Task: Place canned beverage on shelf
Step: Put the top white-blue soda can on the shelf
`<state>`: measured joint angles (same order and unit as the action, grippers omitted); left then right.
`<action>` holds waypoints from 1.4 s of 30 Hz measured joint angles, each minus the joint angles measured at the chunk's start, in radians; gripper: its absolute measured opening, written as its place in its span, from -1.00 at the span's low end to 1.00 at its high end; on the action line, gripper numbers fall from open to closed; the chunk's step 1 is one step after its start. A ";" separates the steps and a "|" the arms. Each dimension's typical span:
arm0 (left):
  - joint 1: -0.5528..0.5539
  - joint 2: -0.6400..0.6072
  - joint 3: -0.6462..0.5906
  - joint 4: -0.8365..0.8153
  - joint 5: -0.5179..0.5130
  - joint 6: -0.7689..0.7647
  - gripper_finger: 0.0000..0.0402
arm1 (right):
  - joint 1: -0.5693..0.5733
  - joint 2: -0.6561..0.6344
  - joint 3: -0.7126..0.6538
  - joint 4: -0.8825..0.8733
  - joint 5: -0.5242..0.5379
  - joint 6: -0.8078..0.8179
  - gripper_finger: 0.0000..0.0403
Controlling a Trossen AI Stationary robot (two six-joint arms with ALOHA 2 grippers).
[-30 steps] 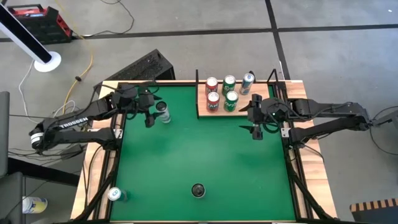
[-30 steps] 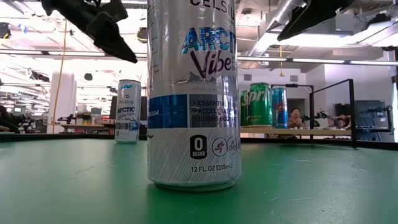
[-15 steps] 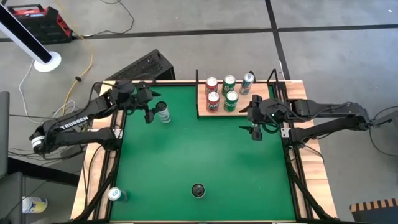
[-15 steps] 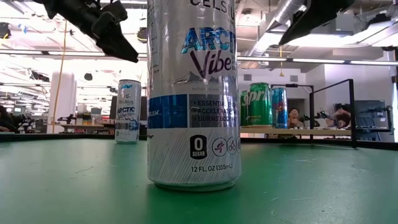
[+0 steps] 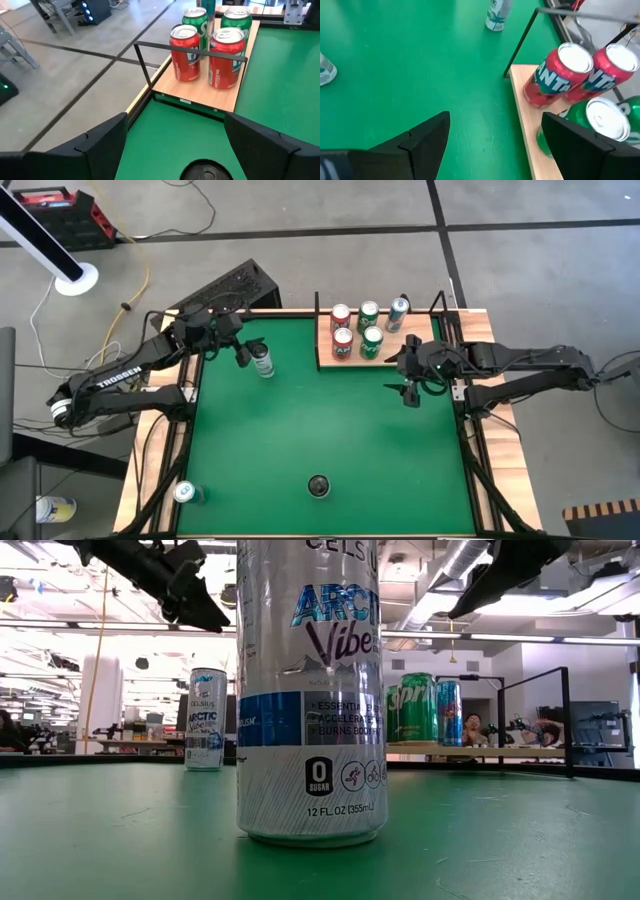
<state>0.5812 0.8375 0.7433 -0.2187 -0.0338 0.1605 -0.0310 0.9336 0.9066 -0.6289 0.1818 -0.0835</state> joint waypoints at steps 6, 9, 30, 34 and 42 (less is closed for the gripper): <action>0.000 0.000 0.000 0.004 0.000 -0.026 0.58 | -0.007 -0.008 0.001 0.019 0.001 -0.023 0.69; 0.000 0.000 0.000 0.003 0.006 -0.024 0.58 | -0.011 -0.007 0.001 0.005 0.001 -0.022 0.69; 0.000 0.000 0.000 0.008 -0.092 -0.012 0.58 | -0.011 -0.007 0.001 0.008 0.002 -0.021 0.69; 0.001 0.000 0.000 0.002 -0.148 -0.015 0.58 | -0.011 -0.007 0.001 0.008 0.002 -0.021 0.69; 0.000 0.000 -0.003 -0.109 -0.022 -0.006 0.58 | -0.011 -0.006 0.001 0.008 0.003 -0.019 0.69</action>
<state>0.5808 0.8379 0.7402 -0.3279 -0.0556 0.1548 -0.0422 0.9272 0.9073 -0.6212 0.1844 -0.1020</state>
